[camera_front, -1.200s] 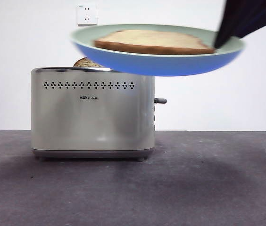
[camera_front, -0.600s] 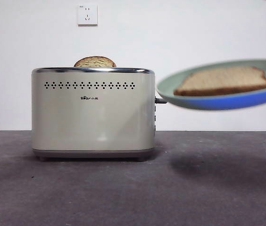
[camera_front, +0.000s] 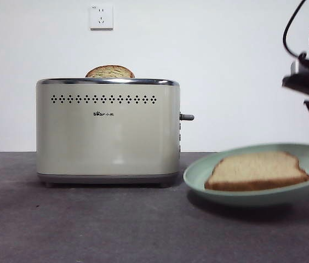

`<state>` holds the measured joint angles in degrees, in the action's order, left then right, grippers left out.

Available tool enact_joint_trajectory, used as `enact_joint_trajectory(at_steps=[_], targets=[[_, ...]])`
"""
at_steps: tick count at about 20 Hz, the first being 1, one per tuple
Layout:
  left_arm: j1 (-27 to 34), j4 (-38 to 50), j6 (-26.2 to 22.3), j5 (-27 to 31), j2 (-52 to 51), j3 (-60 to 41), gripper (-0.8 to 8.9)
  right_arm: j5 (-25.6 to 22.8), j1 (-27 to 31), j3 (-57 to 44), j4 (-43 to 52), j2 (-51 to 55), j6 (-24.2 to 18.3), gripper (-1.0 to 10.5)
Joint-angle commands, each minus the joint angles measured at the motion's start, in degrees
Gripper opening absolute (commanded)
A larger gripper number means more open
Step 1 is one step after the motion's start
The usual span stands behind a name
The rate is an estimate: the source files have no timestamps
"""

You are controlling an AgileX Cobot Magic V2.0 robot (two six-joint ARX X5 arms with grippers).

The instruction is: Take the bread from the toaster,put the bread on the plate,put the plate on the table

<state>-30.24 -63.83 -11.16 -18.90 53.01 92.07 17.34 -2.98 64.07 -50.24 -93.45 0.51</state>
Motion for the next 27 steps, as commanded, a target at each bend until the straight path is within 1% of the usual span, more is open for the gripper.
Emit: enact_joint_trajectory(at_steps=[1, 4, 10, 13, 14, 18, 20, 27], targets=[[-0.2, 0.3, -0.6, -0.8, -0.2, -0.2, -0.08, 0.7, 0.0, -0.2, 2.1, -2.2, -1.5, -0.1], [-0.2, 0.2, -0.4, -0.8, -0.2, -0.2, -0.08, 0.7, 0.0, -0.2, 4.8, -4.2, -1.5, -0.1], [-0.2, 0.2, -0.4, -0.8, -0.2, -0.2, -0.08, 0.2, 0.0, -0.2, 6.1, -7.1, -3.0, -0.1], [-0.2, -0.3, 0.2, -0.9, -0.2, -0.2, -0.08, 0.0, 0.0, -0.2, 6.8, -7.2, -3.0, -0.1], [-0.2, -0.5, 0.6, -0.9, -0.2, -0.2, -0.08, 0.0, 0.0, -0.2, 7.0, -7.2, -3.0, 0.0], [-0.2, -0.5, 0.9, -0.9, -0.2, -0.2, -0.08, -2.5, 0.0, -0.2, 7.8, -7.2, -2.9, 0.2], [-0.2, -0.5, 1.0, -0.9, -0.2, -0.2, -0.08, -2.8, 0.0, -0.2, 7.9, -7.2, -2.9, 0.7], [-0.2, -0.6, 1.0, -0.9, -0.2, -0.2, -0.08, -2.9, 0.0, -0.2, 8.7, -6.9, -3.0, 0.7]])
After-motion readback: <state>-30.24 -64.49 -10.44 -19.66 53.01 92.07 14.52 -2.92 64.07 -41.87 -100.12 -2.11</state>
